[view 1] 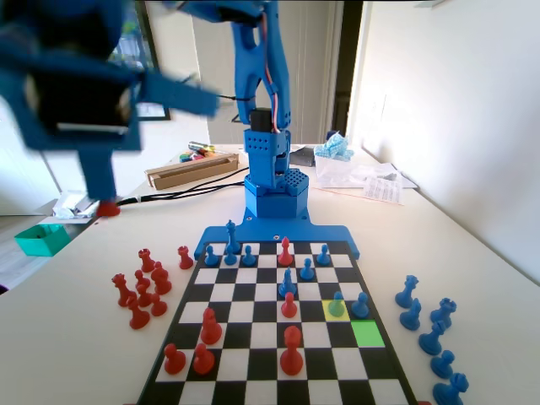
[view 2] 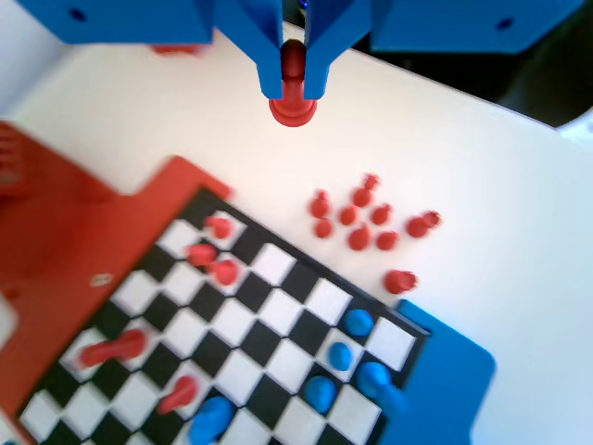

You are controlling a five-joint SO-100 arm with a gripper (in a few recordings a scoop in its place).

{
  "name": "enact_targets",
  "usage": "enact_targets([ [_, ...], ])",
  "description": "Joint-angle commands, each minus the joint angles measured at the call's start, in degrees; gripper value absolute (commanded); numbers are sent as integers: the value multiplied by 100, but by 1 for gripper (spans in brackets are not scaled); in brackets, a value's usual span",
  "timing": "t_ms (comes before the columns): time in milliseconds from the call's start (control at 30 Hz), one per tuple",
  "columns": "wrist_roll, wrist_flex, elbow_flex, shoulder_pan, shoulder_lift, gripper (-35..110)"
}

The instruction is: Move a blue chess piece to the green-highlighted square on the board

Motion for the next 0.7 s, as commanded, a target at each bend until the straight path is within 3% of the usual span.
enact_targets([
  [0,-88,9,-492,457,-299,1],
  [667,70,-633,-1749,896,-2145,1],
])
